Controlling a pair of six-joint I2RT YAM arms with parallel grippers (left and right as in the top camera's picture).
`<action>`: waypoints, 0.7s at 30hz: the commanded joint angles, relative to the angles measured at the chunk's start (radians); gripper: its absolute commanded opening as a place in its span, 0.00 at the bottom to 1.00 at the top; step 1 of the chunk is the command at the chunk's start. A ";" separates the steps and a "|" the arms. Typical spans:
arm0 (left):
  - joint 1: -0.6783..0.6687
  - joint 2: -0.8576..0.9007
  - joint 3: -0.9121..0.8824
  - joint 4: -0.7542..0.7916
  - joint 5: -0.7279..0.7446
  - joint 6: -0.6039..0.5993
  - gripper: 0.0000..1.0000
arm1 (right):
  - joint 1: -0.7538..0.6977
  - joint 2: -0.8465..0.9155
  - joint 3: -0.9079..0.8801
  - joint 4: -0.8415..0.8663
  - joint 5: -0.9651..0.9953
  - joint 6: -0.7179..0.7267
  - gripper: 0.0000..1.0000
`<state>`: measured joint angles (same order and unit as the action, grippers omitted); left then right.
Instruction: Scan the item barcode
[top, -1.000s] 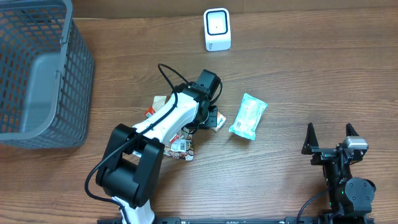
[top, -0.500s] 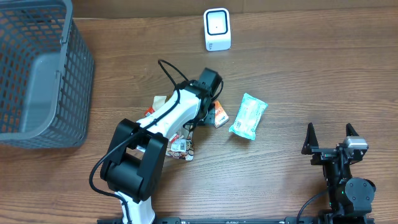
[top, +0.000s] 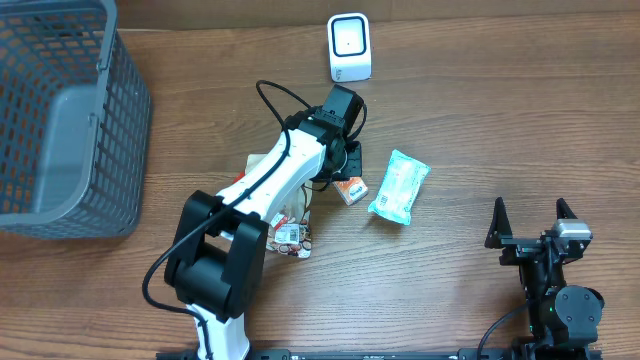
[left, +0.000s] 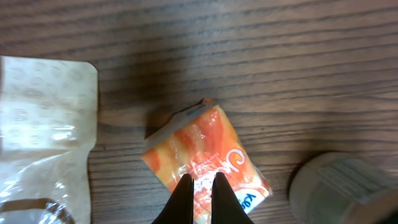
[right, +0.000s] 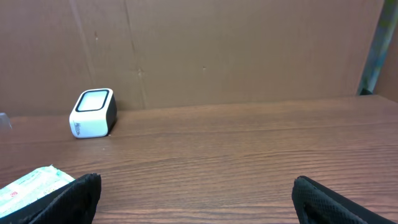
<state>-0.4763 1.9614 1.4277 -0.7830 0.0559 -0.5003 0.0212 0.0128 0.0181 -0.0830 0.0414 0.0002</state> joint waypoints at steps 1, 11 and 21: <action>0.003 0.066 0.000 -0.002 0.016 -0.023 0.04 | -0.004 -0.010 -0.010 0.005 0.008 0.003 1.00; 0.005 0.094 0.000 -0.117 -0.087 -0.020 0.04 | -0.004 -0.010 -0.010 0.005 0.008 0.003 1.00; 0.006 0.094 0.000 -0.149 -0.155 -0.021 0.04 | -0.004 -0.010 -0.010 0.005 0.008 0.003 1.00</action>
<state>-0.4763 2.0357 1.4334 -0.9257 -0.0395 -0.5034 0.0212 0.0128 0.0181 -0.0822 0.0418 0.0002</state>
